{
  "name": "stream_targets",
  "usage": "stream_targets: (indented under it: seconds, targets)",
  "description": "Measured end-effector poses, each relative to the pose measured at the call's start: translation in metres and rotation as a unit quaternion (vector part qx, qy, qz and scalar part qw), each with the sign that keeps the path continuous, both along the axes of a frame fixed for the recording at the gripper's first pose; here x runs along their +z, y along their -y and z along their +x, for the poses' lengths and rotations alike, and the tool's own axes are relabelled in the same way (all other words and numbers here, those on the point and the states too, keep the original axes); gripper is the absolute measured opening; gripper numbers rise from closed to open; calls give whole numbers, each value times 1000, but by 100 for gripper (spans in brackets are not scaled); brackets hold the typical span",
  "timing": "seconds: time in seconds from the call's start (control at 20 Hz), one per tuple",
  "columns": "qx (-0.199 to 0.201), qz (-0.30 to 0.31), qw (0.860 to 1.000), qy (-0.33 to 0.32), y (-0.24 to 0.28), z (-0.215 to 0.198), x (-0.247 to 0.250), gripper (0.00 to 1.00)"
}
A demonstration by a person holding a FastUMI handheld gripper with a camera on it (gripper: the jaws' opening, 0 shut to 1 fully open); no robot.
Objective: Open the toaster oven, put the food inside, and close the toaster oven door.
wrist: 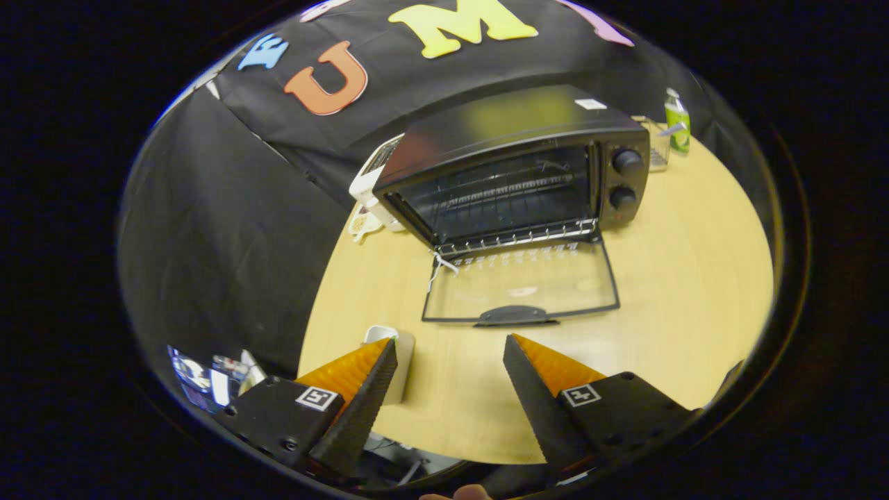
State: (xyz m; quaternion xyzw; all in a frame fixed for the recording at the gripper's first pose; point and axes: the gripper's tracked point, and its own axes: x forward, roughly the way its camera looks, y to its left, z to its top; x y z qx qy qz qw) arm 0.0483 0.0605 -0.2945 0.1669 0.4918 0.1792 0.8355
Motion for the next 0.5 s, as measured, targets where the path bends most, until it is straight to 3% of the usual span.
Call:
stream_targets:
  seconds: [0.25, 0.5]
  targets:
    - [-11, 93, 989, -117, -35, -26, -6, 100]
    - [28, 103, 981, -164, -72, -36, -22, 95]
